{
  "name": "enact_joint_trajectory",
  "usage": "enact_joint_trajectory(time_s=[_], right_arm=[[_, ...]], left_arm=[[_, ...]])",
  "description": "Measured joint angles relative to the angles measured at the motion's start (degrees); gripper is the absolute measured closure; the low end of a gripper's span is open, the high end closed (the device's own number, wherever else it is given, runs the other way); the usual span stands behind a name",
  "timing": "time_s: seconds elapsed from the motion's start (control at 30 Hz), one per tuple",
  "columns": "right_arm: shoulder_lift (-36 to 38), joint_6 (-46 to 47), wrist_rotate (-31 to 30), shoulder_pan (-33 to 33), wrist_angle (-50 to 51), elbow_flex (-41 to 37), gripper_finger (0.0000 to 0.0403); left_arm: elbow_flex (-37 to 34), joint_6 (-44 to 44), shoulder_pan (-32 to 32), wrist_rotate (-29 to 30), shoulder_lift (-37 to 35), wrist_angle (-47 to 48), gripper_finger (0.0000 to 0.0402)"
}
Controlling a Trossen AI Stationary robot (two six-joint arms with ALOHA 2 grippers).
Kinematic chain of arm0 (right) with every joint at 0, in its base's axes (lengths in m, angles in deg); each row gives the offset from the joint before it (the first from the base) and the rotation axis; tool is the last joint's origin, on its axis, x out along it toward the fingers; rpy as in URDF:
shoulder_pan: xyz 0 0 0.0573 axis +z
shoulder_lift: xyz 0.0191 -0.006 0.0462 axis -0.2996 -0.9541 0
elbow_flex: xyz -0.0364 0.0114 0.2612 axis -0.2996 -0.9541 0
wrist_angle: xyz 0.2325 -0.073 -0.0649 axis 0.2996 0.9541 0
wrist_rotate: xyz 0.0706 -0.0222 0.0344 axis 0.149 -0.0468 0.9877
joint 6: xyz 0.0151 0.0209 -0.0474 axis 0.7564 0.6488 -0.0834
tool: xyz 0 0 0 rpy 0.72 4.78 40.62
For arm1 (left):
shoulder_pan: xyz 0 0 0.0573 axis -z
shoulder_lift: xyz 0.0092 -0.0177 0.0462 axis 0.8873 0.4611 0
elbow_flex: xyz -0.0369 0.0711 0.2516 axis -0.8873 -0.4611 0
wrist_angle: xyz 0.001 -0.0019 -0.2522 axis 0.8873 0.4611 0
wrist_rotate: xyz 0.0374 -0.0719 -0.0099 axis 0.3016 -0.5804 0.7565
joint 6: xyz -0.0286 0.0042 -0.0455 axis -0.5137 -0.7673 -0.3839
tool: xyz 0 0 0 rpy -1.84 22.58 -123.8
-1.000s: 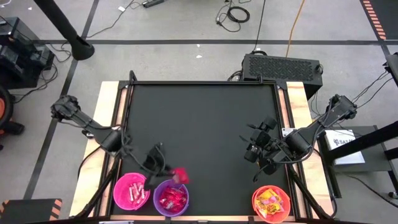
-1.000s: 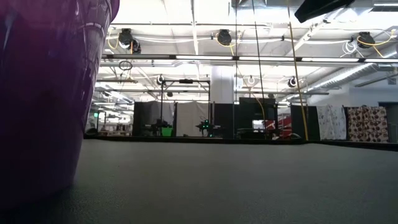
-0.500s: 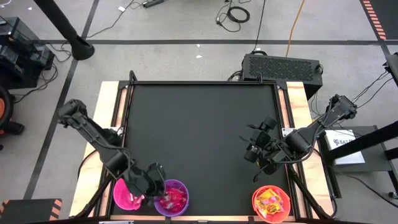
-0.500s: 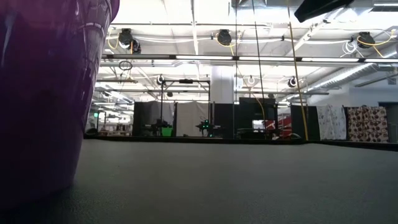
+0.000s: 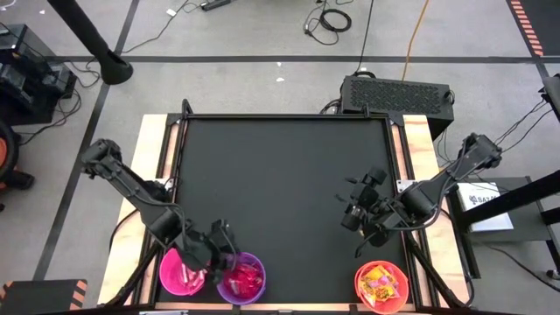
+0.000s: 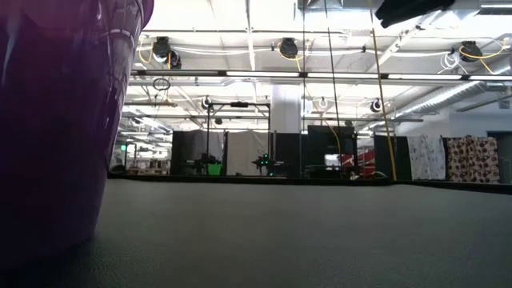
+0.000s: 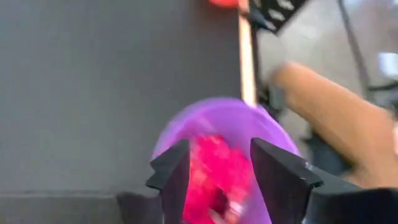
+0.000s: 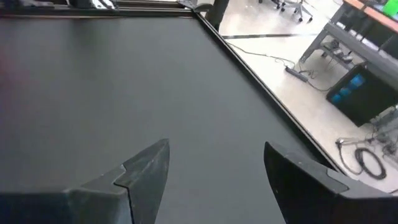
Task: Sort candy by brand, put in halloween buckets
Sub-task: Return to Home Position
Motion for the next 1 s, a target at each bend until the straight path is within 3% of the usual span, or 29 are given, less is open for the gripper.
enact_joint_trajectory(time_s=[0.13, 0.2, 0.37, 0.5, 0.6, 0.73, 0.87, 1.0], right_arm=[[-1.4, -9.4, -0.1, 0.0, -5.7, 0.0, 0.0150], [-1.4, -18.1, -0.1, -0.1, -11.1, -0.1, 0.0154], [1.4, -36.8, 3.9, -2.5, -23.9, -0.1, 0.0214], [2.9, -44.1, 8.8, -5.8, -30.0, -2.0, 0.0313], [3.2, -47.3, 9.0, -7.9, -34.3, -7.7, 0.0384], [4.6, -53.4, 11.9, -10.8, -48.9, -17.9, 0.0390], [6.1, -58.7, 23.6, -14.5, -69.0, -29.1, 0.0400], [6.3, -60.3, 34.6, -19.0, -87.9, -38.7, 0.0401]], left_arm=[[1.5, 13.3, -1.8, 12.3, -2.8, -0.2, 0.0233], [2.4, 22.6, -4.8, 14.0, -4.2, -0.9, 0.0243], [4.7, 40.3, -17.3, 8.4, -6.0, -9.1, 0.0296], [4.2, 48.3, -25.6, 4.2, -6.0, -16.2, 0.0358], [2.5, 49.8, -29.5, 1.9, -6.0, -19.2, 0.0394], [-2.7, 52.4, -32.0, 1.6, -8.3, -22.8, 0.0394], [-11.9, 55.3, -34.0, -4.4, -10.8, -34.7, 0.0398], [-20.7, 52.7, -35.5, -5.6, -13.2, -44.1, 0.0398]])
